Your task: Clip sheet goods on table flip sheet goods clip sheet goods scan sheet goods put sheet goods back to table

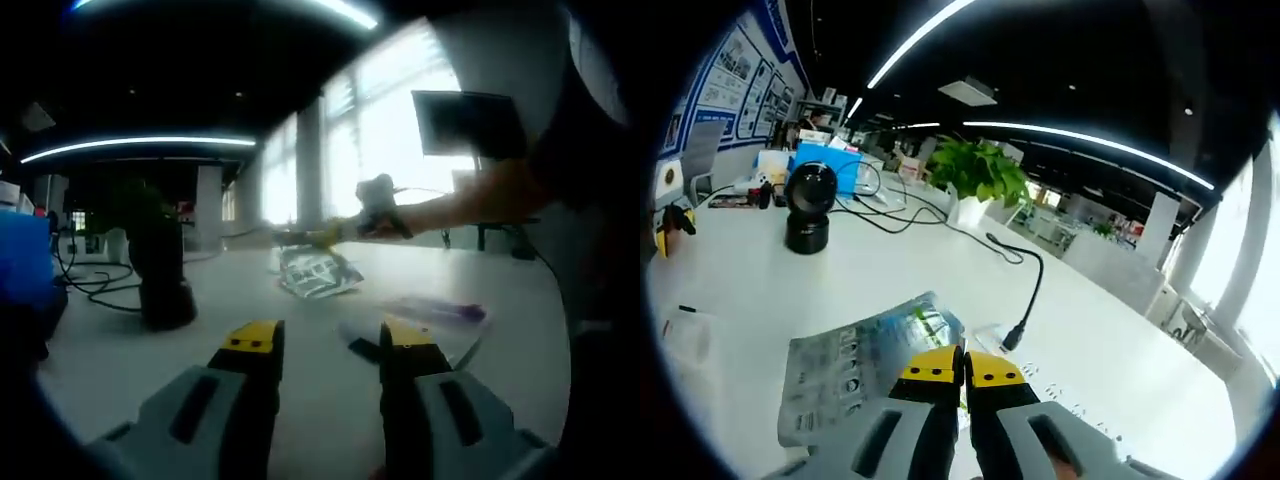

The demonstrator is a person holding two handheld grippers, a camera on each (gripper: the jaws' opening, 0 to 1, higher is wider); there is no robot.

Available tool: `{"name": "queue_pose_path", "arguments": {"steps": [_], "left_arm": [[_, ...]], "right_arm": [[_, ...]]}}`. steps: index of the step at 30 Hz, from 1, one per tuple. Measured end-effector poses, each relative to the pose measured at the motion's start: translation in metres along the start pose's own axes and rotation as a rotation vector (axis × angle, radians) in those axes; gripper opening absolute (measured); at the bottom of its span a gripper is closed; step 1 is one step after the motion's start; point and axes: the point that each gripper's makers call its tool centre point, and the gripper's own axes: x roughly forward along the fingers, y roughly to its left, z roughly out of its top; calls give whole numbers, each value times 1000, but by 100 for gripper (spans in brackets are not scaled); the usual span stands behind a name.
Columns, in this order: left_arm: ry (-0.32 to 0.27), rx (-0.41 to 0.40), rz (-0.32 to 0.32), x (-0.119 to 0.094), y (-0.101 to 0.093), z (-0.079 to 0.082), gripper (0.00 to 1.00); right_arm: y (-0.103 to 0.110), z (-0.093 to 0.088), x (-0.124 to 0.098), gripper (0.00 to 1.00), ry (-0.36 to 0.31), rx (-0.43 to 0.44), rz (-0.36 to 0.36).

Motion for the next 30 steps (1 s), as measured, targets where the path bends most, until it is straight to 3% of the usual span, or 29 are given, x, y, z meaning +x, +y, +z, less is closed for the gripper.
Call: {"name": "queue_pose_path", "arguments": {"steps": [24,30], "left_arm": [[11,-8,23,1,4,-2,31],[13,-7,24,1,4,-3,31]], "right_arm": [[-12,-34,22,0,61,-5,14],[-16,-38,21,2,65,38,4]]}}
